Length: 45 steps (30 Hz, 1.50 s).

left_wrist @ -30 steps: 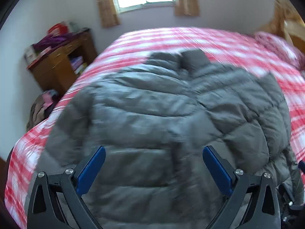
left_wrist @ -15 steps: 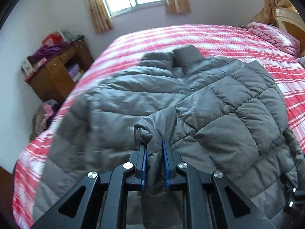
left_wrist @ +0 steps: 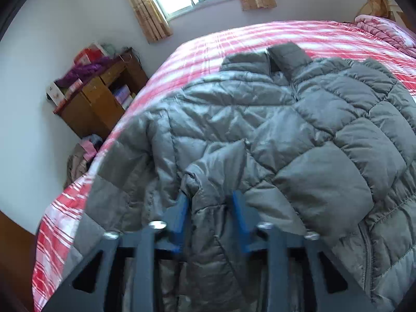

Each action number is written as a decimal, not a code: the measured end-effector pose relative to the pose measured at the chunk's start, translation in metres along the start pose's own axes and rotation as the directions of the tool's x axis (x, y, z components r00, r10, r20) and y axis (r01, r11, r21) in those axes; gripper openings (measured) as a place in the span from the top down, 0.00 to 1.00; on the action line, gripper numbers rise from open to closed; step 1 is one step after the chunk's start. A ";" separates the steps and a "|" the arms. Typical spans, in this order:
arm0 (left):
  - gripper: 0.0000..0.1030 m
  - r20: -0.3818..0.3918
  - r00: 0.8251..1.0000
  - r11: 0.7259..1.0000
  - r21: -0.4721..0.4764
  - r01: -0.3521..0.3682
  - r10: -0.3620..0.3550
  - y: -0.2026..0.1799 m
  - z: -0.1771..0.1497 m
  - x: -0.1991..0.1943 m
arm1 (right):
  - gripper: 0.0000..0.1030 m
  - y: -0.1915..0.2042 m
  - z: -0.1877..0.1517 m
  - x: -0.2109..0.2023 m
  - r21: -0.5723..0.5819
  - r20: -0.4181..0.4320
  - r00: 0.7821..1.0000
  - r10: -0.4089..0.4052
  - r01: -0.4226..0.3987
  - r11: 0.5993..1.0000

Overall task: Fold large clothes
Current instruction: 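Grasp the other sleeve with the left tool and fold it across the body, then press both tools onto the folded jacket to flatten it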

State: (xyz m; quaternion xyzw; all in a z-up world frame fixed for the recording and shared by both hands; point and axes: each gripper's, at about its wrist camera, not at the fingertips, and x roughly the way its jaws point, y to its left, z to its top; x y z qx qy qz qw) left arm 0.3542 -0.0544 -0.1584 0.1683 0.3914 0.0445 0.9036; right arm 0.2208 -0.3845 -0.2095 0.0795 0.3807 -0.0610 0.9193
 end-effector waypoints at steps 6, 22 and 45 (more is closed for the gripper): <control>0.08 0.204 0.975 0.988 -0.142 -0.061 0.089 0.037 0.020 -0.053 | 0.16 -0.009 0.007 -0.023 -0.036 -0.020 0.997 -0.080 0.079 0.996; 0.08 0.018 0.999 0.974 -0.225 0.042 -0.039 -0.029 0.047 0.046 | 0.31 0.068 0.124 0.067 -0.203 0.114 0.990 0.085 -0.061 0.977; 0.01 -0.073 0.993 0.976 -0.205 0.074 -0.090 -0.051 0.043 0.095 | 0.31 0.044 0.113 0.127 -0.103 -0.052 0.997 -0.053 0.047 0.994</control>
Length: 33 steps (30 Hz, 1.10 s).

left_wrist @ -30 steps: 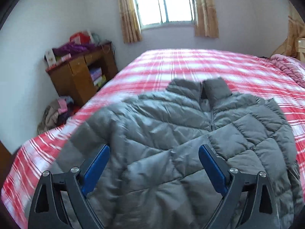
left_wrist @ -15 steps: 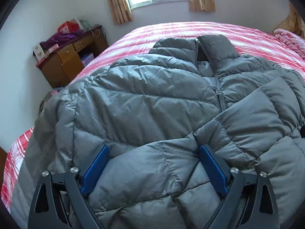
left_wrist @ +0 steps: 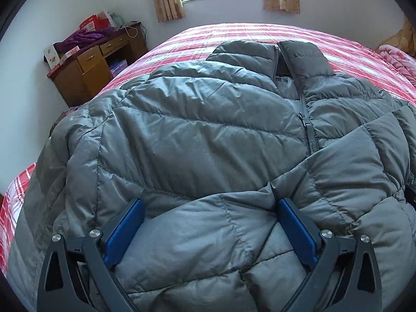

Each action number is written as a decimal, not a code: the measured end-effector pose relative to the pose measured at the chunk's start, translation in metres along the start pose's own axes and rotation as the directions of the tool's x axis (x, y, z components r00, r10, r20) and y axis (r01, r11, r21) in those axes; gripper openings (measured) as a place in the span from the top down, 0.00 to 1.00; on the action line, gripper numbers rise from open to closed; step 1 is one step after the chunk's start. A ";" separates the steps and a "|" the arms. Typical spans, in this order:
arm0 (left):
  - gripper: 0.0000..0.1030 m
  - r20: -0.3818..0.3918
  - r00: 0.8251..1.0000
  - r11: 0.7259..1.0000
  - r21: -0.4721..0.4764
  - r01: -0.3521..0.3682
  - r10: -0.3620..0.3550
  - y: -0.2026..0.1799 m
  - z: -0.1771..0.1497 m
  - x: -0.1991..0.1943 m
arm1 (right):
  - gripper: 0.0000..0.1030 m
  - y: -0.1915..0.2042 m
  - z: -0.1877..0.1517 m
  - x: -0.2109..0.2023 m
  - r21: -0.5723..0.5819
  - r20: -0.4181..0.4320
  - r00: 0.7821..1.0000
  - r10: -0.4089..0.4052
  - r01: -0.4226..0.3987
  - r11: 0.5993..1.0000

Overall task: Fold large clothes
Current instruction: 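Press both tools onto the folded jacket to flatten it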

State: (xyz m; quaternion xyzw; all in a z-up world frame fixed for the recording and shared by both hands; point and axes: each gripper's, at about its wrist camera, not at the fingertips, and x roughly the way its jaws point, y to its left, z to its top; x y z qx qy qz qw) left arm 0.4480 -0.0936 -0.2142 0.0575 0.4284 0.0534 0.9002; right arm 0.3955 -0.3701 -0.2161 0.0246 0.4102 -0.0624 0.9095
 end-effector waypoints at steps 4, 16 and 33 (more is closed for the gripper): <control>0.01 0.011 1.000 1.000 0.014 -0.023 0.023 -0.004 -0.002 -0.002 | 0.31 0.001 0.000 0.001 -0.008 -0.003 1.000 -0.014 0.014 1.000; 0.01 0.021 0.999 0.999 0.020 -0.036 0.036 -0.006 -0.003 -0.004 | 0.31 0.003 0.000 0.001 -0.014 -0.005 1.000 -0.025 0.025 1.000; 0.01 0.024 0.999 0.998 0.029 -0.049 0.048 -0.008 -0.005 -0.007 | 0.25 0.012 0.001 0.005 -0.047 -0.013 0.995 -0.096 0.095 0.994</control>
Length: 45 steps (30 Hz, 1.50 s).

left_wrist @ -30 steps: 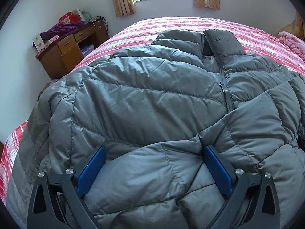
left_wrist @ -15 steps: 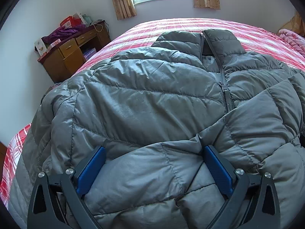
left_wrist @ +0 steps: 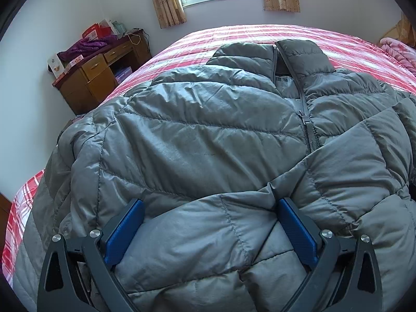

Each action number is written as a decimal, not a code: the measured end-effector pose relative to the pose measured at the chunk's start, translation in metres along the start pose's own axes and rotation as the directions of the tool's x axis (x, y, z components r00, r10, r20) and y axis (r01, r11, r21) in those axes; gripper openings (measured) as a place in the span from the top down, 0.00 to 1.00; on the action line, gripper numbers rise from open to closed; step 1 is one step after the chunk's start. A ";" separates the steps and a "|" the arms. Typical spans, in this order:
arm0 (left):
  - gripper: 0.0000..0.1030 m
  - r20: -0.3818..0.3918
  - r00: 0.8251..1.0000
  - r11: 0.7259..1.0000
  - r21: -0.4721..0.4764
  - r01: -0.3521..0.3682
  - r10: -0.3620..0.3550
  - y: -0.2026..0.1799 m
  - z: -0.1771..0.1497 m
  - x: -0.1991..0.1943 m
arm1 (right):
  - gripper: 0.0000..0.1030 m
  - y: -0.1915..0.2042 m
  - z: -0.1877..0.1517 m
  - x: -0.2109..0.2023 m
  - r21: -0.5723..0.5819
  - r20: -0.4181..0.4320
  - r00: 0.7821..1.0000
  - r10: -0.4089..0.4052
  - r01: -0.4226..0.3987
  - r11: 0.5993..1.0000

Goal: Fold large clothes

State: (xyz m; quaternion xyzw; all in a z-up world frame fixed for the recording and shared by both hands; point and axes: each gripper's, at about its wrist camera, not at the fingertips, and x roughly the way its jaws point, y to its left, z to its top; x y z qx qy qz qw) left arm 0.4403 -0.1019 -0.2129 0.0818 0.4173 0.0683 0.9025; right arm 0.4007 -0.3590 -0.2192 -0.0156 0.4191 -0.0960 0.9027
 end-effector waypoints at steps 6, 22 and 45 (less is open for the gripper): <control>0.01 0.004 1.000 0.997 0.079 -0.016 0.016 0.001 0.006 -0.024 | 0.12 -0.014 0.002 -0.008 0.050 0.003 0.996 0.091 -0.091 0.995; 0.01 0.055 0.959 0.957 -0.100 -0.272 0.278 0.269 -0.143 -0.138 | 0.06 -0.024 -0.095 -0.152 -0.058 0.110 0.981 0.158 -0.152 0.987; 0.86 0.202 0.931 0.941 -0.217 -0.261 0.305 0.315 -0.094 -0.209 | 0.06 -0.010 -0.141 -0.196 -0.007 0.212 0.962 0.171 -0.173 0.985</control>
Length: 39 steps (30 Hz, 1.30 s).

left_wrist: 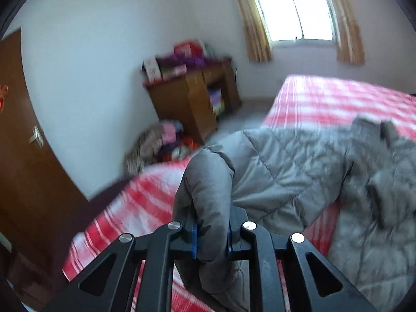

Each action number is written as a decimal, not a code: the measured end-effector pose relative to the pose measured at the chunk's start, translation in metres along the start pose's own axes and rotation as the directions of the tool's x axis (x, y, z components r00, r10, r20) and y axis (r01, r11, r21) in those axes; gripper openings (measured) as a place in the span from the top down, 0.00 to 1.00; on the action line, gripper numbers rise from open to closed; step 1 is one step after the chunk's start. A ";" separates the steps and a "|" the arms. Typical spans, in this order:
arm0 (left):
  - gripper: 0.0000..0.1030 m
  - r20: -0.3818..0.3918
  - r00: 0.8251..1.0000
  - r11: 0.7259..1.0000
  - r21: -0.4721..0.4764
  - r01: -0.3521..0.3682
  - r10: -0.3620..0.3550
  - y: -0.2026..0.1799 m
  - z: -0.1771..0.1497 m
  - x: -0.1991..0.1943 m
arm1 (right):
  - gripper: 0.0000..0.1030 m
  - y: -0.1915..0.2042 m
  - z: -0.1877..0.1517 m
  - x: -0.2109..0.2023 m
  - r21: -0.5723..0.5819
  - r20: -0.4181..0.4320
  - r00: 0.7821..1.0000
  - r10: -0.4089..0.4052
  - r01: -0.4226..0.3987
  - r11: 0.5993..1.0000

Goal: Fold large clothes

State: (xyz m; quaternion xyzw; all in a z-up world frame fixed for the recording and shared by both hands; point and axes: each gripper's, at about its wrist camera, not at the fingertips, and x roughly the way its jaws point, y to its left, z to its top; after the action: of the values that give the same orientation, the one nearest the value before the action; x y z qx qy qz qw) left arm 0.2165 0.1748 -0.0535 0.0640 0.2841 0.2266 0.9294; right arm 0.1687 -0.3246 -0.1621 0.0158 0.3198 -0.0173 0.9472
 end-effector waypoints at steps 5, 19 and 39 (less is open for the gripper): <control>0.86 0.097 0.992 0.995 0.066 0.069 -0.075 -0.042 0.033 -0.042 | 0.06 -0.004 -0.003 -0.003 0.035 0.023 1.000 0.014 -0.015 0.999; 0.25 0.126 0.893 0.866 0.334 0.373 -0.433 -0.277 0.000 -0.117 | 0.06 -0.038 -0.007 -0.011 0.089 0.025 0.999 -0.021 0.019 0.996; 0.04 -0.133 0.990 0.993 0.102 0.056 -0.042 -0.178 -0.064 0.075 | 0.06 0.018 0.048 0.050 0.021 -0.120 0.976 0.183 -0.182 0.983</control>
State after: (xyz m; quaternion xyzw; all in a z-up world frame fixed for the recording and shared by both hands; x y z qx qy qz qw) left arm 0.3042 0.0505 -0.1881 0.0909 0.3573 0.1922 0.9095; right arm 0.2378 -0.3096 -0.1542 0.0507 0.3740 0.0692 0.9234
